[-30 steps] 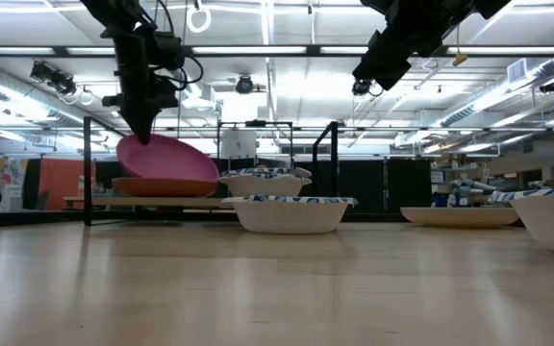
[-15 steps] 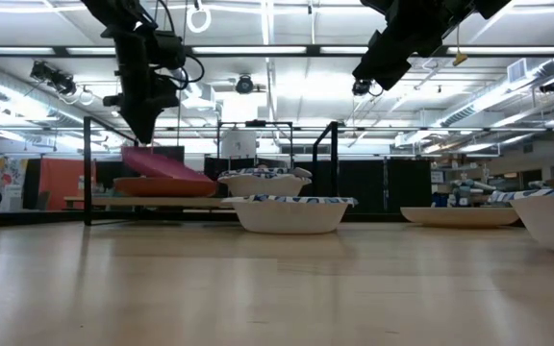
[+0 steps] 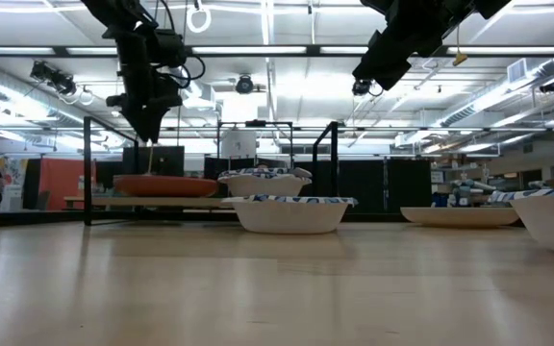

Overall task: Place and stack plates onto a shelf
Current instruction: Stack the white bowl on top of the white bowl on the shelf

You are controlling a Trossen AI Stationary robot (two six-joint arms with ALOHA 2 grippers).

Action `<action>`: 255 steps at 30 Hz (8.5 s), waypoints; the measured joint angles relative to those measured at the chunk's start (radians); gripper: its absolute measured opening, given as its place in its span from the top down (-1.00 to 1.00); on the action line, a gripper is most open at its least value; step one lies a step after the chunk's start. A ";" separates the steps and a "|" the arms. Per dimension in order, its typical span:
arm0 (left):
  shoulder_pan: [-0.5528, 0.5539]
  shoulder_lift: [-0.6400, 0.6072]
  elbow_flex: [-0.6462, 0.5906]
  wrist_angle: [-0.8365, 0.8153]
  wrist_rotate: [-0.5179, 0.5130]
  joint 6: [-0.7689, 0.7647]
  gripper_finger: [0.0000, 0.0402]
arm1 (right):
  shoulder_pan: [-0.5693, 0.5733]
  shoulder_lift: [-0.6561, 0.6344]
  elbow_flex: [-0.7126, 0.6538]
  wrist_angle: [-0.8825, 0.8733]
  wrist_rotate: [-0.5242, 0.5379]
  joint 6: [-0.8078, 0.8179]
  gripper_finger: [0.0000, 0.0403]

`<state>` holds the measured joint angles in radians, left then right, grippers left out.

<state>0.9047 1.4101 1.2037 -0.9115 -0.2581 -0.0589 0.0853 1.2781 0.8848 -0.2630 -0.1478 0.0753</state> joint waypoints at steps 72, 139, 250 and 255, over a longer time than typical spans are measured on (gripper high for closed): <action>-1.111 -0.166 0.000 0.262 0.048 -0.246 0.29 | 0.016 0.419 0.313 -0.254 0.199 -0.315 0.42; -1.112 -0.168 0.000 0.098 0.096 -0.354 0.29 | -0.029 0.609 0.311 -0.269 0.315 -0.382 0.93; -1.306 -0.165 -0.001 0.046 -0.097 -0.428 0.29 | -0.511 0.469 0.441 -0.050 0.129 -1.011 0.93; -1.305 -0.166 -0.001 0.050 -0.097 -0.428 0.29 | -0.512 0.476 0.442 -0.042 0.129 -1.010 0.93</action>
<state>-0.4004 1.2442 1.2030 -0.8612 -0.3551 -0.4873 -0.4271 1.7542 1.3270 -0.3054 -0.0192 -0.9348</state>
